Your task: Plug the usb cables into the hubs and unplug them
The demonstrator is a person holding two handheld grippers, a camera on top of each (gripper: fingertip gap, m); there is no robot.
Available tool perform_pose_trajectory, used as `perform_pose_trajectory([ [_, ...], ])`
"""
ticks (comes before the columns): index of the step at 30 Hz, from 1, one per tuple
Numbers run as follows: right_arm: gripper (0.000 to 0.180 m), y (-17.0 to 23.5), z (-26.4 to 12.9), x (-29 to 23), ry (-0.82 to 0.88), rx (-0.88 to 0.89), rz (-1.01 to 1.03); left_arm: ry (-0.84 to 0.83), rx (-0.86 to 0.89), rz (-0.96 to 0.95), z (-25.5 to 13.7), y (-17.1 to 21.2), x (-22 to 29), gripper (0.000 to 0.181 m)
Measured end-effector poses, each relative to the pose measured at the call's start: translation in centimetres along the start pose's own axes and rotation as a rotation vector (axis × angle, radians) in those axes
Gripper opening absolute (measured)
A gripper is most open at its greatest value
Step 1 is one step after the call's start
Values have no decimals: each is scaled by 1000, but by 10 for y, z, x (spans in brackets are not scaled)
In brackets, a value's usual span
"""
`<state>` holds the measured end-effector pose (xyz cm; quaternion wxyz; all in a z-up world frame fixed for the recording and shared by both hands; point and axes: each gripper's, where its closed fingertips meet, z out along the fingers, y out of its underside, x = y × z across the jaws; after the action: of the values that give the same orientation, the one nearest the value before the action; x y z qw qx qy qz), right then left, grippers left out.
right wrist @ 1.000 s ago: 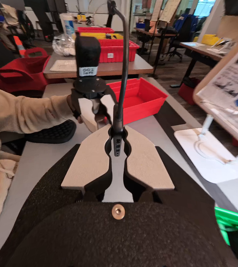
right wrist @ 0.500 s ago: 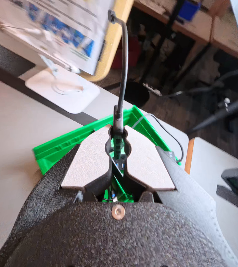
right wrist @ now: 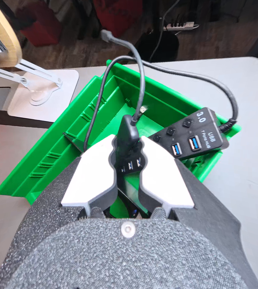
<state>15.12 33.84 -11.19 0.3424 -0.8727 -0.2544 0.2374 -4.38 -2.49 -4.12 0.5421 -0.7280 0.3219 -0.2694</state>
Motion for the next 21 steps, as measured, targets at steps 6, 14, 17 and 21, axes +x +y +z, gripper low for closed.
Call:
perform_pose_trajectory([
  [6, 46, -36, -39, 13, 158, 198, -123, -4, 1, -10, 1, 2, -2, 21],
  [14, 48, -42, -96, -67, 64, 430, -375, -28, 51, -22, -4, -8, -5, 23],
  [17, 50, -28, -116, -94, 63, 492, -437, -42, 70, -34, -7, -12, -7, 23],
  [21, 52, 12, -119, -122, 63, 450, -521, -109, 30, -88, -10, -6, -20, 25],
])
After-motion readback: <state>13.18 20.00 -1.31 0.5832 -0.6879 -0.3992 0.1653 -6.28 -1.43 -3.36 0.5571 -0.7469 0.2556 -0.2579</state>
